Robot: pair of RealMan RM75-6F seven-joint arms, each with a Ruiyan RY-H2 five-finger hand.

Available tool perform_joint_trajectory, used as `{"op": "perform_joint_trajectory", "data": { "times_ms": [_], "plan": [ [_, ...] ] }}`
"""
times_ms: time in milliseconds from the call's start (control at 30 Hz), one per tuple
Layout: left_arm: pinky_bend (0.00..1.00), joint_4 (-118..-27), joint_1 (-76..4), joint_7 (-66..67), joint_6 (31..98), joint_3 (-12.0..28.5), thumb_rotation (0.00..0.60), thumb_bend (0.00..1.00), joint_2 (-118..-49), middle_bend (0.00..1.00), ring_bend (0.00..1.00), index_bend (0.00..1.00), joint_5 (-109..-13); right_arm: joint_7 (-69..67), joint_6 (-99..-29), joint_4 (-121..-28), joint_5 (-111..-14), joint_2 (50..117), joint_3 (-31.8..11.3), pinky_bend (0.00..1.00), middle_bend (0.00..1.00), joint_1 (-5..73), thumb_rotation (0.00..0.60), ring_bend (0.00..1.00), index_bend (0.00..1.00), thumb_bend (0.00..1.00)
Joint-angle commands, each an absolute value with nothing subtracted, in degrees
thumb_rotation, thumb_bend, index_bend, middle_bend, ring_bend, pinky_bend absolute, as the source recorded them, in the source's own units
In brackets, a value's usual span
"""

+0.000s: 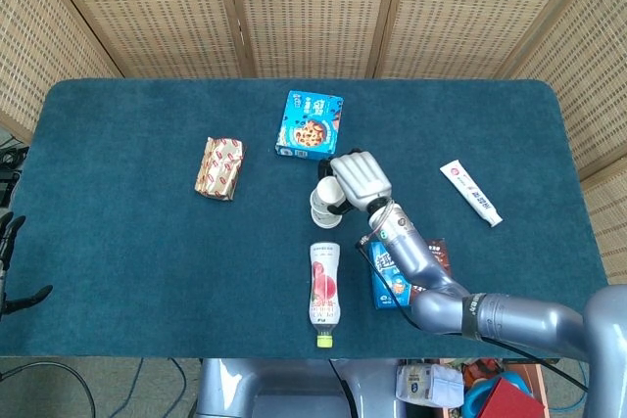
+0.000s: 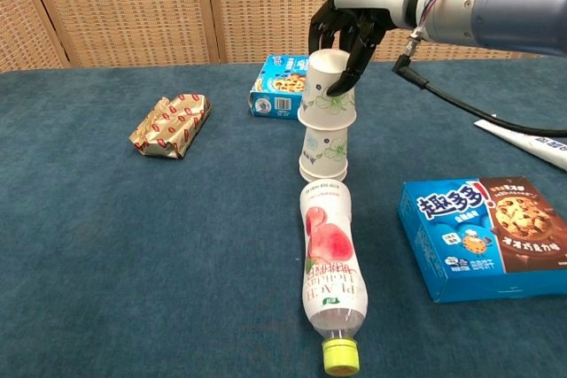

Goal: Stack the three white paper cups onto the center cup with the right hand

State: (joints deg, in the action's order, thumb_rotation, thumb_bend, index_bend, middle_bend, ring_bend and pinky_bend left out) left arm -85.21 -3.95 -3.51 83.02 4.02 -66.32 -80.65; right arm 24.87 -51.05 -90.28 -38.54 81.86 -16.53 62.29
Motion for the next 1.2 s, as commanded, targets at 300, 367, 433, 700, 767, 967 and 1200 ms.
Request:
{"op": "perform_joint_trajectory", "data": {
  "times_ms": [300,367,433,700,767,967,1200],
  "plan": [
    [0.0,-85.2,-3.9,-3.9,83.1,4.0,0.6,0.11,-66.1,0.0,0.0,0.0,-80.7,24.2,-47.2,-90.0,-37.4,81.3,-15.6,0.14,0.01,63.1,0.6,0.06,0.05,0.01],
    [0.0,-85.1,-3.9,-4.0,83.1,4.0,0.6,0.11,-66.1,0.0,0.0,0.0,-80.7,23.4,-47.2,-89.9,-38.3,81.2,-15.6,0.08,0.0,63.0,0.6,0.01,0.02,0.0],
    [0.0,-85.1,-3.9,-4.0,83.1,4.0,0.6,0.11,-66.1,0.0,0.0,0.0,-80.6,22.9,-47.6,-90.4,-39.3,80.9,-15.7,0.06,0.0,62.7,0.6,0.0,0.01,0.0],
    [0.0,-85.0,-3.7,-4.6,83.7,3.8,0.6,0.11,-66.0,0.0,0.0,0.0,-81.3,19.2,-53.8,-98.5,-50.5,74.2,-13.7,0.01,0.0,56.5,0.6,0.0,0.01,0.0],
    [0.0,-84.8,-3.5,-4.9,84.0,3.8,0.6,0.11,-66.1,0.0,0.0,0.0,-81.6,17.6,-58.3,-101.3,-58.1,71.5,-11.4,0.0,0.0,52.4,0.6,0.0,0.01,0.0],
    [0.0,-84.1,-3.2,-6.0,85.3,3.8,0.6,0.11,-66.3,0.0,0.0,0.0,-82.6,14.0,-74.2,-102.8,-76.5,67.0,-2.8,0.0,0.0,39.8,0.6,0.0,0.01,0.0],
    [0.0,-82.7,-3.0,-6.9,86.3,3.6,0.6,0.11,-67.2,0.0,0.0,0.0,-83.4,10.5,-87.2,-99.8,-86.4,65.8,4.1,0.0,0.0,27.9,0.6,0.0,0.0,0.0]
  ]
}}
